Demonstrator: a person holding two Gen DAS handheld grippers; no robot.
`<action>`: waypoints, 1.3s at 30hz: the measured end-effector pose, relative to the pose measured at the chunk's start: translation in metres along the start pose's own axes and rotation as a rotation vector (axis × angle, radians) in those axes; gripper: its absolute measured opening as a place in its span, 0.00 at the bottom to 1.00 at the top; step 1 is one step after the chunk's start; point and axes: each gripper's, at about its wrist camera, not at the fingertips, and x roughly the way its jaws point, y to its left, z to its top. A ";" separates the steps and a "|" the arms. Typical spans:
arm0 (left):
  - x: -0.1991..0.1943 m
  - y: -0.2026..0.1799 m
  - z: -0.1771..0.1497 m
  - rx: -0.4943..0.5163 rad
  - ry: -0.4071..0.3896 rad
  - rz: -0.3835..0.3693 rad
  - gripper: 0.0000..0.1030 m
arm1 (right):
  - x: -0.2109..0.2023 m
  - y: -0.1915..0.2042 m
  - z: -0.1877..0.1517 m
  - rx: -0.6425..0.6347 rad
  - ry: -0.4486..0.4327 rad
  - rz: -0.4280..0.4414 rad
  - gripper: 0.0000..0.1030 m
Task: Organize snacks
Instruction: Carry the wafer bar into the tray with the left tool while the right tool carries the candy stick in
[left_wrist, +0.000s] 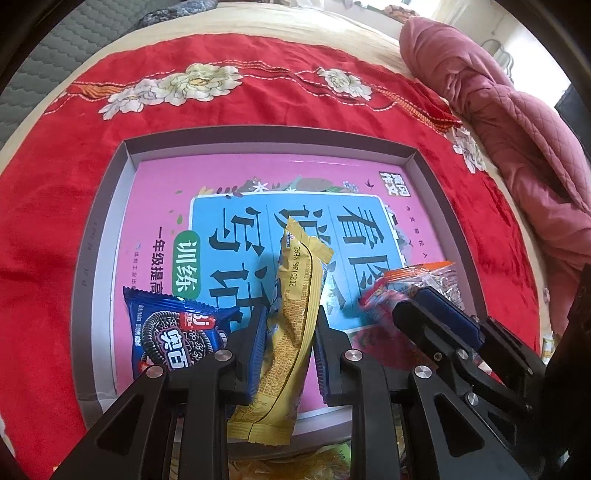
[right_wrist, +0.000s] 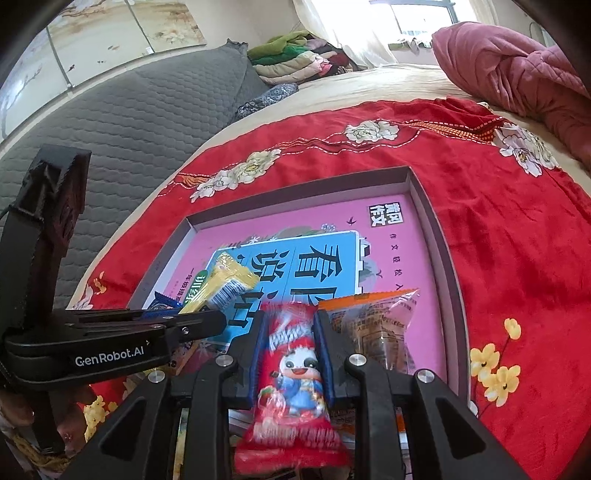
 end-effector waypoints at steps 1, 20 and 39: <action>0.000 0.000 0.000 0.000 0.000 -0.001 0.24 | 0.000 0.001 0.000 -0.001 0.001 0.001 0.24; 0.002 0.001 -0.001 0.010 0.008 -0.008 0.24 | -0.003 0.001 0.001 -0.002 0.000 -0.001 0.26; -0.033 0.006 -0.005 0.008 -0.032 -0.011 0.42 | -0.016 0.003 0.006 -0.018 -0.031 0.002 0.33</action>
